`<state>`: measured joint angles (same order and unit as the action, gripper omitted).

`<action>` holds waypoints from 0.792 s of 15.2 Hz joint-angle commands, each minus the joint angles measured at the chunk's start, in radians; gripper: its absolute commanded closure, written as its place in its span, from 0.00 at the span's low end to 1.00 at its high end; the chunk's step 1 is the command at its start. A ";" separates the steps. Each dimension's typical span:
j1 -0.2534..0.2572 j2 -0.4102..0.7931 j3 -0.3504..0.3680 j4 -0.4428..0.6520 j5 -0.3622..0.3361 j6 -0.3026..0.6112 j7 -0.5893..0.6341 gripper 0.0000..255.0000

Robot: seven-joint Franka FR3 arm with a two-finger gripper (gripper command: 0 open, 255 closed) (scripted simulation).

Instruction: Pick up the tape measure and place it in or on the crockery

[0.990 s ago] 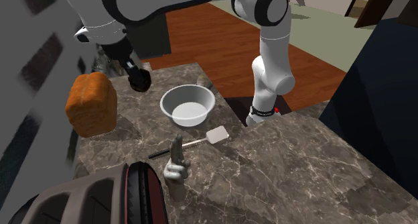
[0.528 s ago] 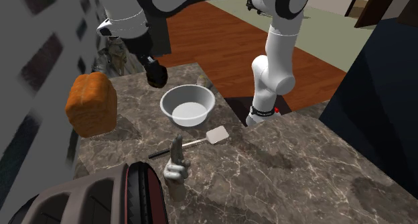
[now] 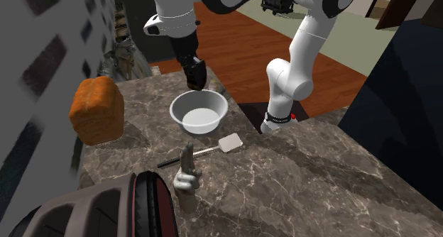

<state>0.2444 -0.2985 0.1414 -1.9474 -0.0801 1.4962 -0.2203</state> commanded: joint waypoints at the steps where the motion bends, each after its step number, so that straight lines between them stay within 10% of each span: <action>1: 0.001 -0.026 -0.002 -0.041 0.003 0.014 0.000 1.00; 12: 0.003 -0.034 -0.001 -0.195 0.005 0.161 0.014 1.00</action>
<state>0.2486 -0.3323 0.1423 -2.1317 -0.0742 1.6449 -0.2055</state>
